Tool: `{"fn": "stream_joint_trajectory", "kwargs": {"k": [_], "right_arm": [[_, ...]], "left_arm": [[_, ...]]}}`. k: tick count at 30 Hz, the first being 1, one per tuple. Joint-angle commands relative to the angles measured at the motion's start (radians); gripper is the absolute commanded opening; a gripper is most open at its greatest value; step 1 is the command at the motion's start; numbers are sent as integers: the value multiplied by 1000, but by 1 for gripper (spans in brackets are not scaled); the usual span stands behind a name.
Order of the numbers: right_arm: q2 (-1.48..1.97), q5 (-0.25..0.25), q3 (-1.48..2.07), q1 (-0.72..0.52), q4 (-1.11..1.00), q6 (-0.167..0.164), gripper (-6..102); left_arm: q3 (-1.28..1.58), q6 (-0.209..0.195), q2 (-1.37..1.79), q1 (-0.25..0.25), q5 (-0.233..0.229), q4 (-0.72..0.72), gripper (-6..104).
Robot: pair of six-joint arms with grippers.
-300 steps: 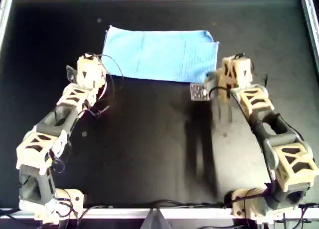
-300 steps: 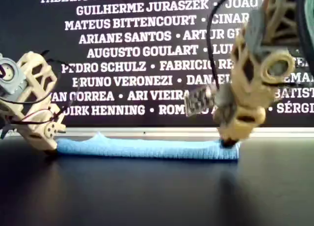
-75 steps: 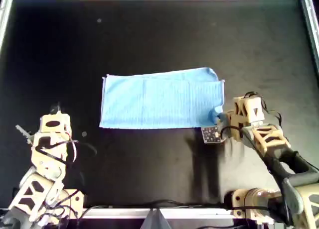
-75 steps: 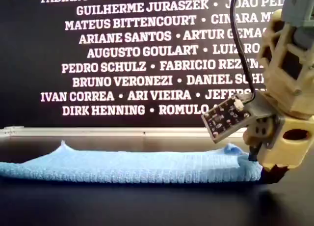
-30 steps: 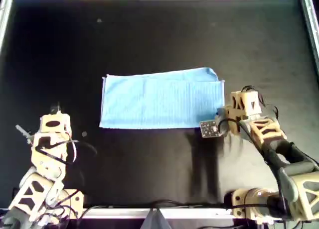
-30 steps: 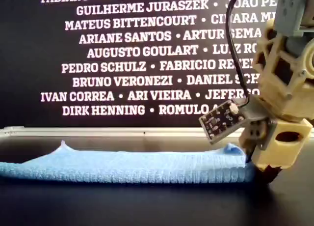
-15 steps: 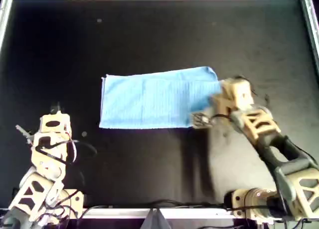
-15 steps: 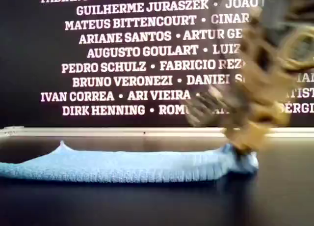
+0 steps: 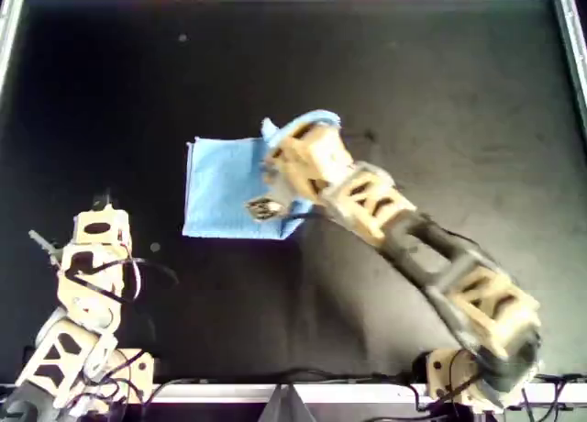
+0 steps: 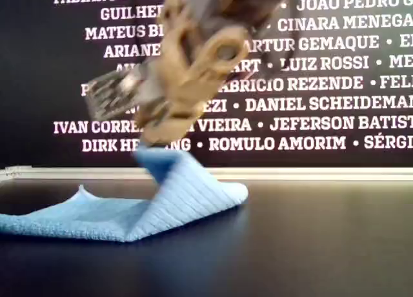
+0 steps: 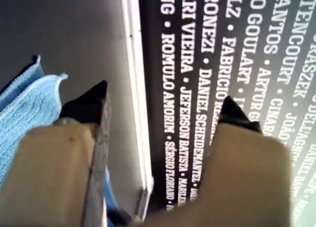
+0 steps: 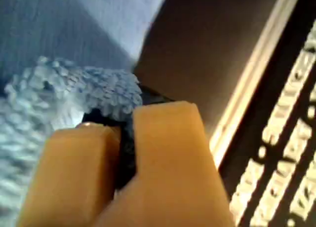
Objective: Fold a cloth
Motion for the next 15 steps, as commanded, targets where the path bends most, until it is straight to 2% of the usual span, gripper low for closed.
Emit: {"fn": "stream_joint_trajectory", "kwargs": {"k": [1,8,13,15], "right_arm": [[-97,5,-302,57,-26,5,2],[-296,5,-611,166,-26,5,2],[-394,5,-699,183,-26,5,4],[-407,5,-696,183,-26,5,8]], "left_arm": [[-12,5,11,-14,3,-6,78],[-12,5,11,-12,-2,-6,78],[-12,5,11,-9,-6,-6,78],[-12,5,11,-8,-6,-6,78]]}}
